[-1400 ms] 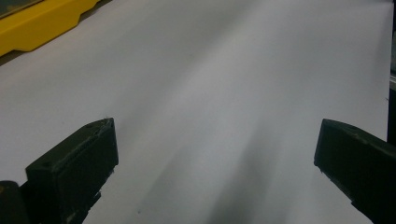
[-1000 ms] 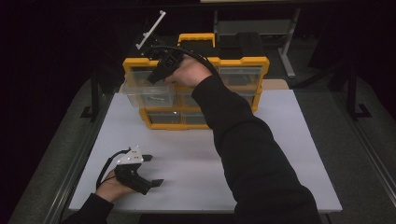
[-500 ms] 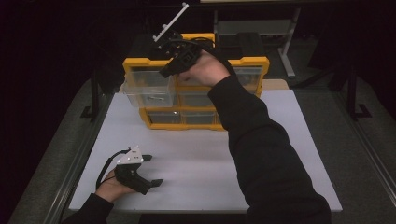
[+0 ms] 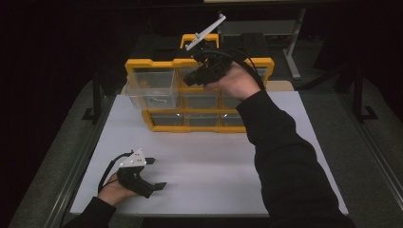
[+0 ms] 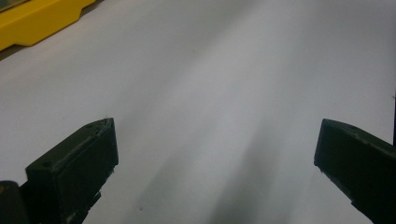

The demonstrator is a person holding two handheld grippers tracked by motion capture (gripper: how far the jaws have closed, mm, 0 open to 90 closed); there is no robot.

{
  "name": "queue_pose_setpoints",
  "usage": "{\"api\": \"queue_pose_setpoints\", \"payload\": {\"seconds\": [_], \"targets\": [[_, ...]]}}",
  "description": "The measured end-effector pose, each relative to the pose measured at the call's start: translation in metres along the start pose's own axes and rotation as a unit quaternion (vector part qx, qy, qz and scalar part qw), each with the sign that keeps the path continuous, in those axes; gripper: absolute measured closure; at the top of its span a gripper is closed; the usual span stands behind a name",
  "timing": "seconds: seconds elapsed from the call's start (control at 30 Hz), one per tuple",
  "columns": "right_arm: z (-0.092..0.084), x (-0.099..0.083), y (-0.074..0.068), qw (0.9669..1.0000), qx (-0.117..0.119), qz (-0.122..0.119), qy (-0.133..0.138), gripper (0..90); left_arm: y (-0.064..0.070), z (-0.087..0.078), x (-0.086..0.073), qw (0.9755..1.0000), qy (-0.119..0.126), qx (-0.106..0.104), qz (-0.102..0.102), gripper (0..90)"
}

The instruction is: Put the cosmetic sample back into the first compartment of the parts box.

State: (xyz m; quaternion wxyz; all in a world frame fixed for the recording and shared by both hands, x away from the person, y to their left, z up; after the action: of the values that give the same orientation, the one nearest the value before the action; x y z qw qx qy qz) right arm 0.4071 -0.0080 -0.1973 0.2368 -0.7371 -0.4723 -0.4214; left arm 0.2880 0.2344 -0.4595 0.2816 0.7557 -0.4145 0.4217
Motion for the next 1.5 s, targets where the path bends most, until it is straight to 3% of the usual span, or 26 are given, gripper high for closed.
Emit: {"api": "queue_pose_setpoints", "payload": {"seconds": [0.2,0.4,0.87,1.23,1.27,1.5], "targets": [[-0.003,-0.023,-0.001,0.9999,-0.002,0.000,0.011,69.4,0.000,0.000,0.000,1.0000,-0.001,0.000,0.001,0.0],[-0.005,-0.051,-0.002,0.9994,-0.007,0.016,0.028,58.4,0.000,0.000,-0.001,1.0000,-0.001,0.001,-0.001,0.0],[0.002,-0.123,-0.005,0.9982,-0.028,0.038,0.036,38.8,0.000,0.001,-0.001,1.0000,-0.004,0.000,0.003,0.0],[0.005,-0.179,-0.010,0.9955,-0.058,0.064,0.038,19.3,0.001,0.002,-0.001,0.9999,-0.009,0.000,0.006,0.0],[0.006,-0.197,-0.012,0.9939,-0.069,0.076,0.040,15.6,0.001,0.002,-0.002,0.9999,-0.010,0.000,0.008,0.0],[0.003,-0.230,-0.018,0.9913,-0.080,0.094,0.046,10.1,0.001,0.002,-0.002,0.9999,-0.011,0.001,0.010,0.0]]}}
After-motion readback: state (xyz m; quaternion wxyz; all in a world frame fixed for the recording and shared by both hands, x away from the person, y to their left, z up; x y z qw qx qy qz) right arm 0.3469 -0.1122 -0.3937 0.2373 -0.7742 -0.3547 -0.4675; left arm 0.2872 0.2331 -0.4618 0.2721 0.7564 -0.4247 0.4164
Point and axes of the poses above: each handheld gripper's, and its own axes: z roughly forward along the jaws, x roughly out of its top, y roughly to its right, the point moved 3 cm from there along z, roughly forward along the jaws, and after that the axes turned 10 degrees about y, right-handed, at the moved point
